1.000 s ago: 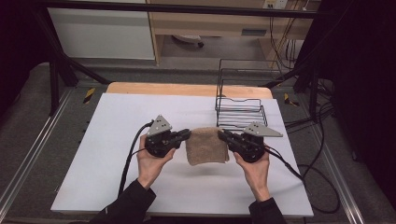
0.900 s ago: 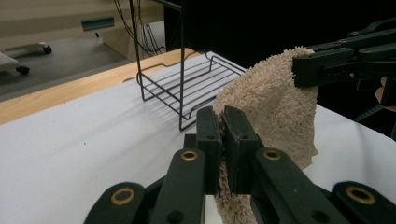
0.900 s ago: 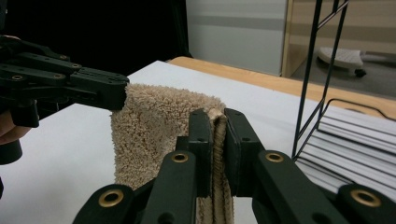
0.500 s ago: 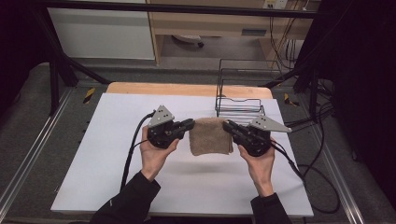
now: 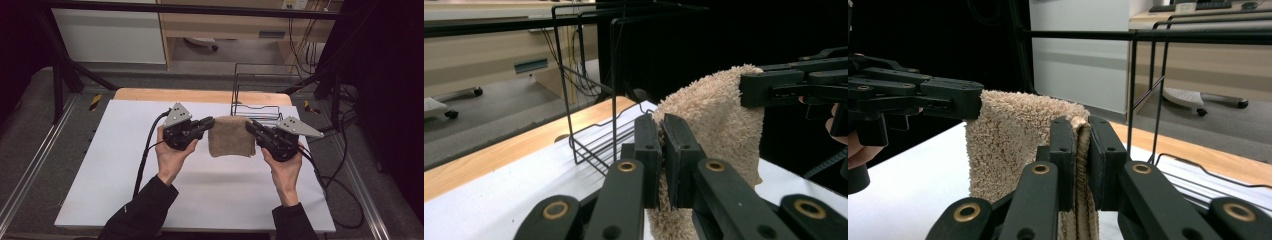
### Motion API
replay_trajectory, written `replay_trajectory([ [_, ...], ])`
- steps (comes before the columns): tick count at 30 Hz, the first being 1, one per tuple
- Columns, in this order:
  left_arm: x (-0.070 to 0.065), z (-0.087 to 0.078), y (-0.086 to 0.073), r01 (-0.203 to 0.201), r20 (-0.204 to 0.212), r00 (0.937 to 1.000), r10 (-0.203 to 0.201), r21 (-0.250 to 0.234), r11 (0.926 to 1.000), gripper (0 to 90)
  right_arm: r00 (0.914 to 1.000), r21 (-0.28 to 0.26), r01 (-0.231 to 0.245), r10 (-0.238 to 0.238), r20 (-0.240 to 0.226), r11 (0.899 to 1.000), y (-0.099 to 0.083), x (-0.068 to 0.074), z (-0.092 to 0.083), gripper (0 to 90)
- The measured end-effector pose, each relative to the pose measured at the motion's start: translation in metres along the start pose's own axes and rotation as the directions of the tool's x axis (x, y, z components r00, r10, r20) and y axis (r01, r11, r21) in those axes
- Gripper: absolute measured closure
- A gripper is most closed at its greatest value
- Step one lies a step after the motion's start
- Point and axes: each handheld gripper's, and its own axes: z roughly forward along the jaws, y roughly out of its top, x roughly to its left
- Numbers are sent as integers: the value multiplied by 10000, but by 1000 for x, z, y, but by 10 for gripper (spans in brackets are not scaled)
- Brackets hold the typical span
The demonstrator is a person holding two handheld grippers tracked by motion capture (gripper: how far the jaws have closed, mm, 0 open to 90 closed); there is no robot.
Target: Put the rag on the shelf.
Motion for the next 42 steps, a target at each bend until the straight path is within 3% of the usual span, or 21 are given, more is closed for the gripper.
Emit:
replay_trajectory([
  [18, -2, 16, 33, -27, 269, 9996, 45, -647, 9979, 853, 9989, -626, 113, -84, 471, 9980, 26, -14, -9, 825],
  [42, -7, 43, 75, -232, 455, 9985, 293, -1297, 9913, 854, 9912, -1353, 484, -309, 1284, 9896, 62, -35, -22, 827],
])
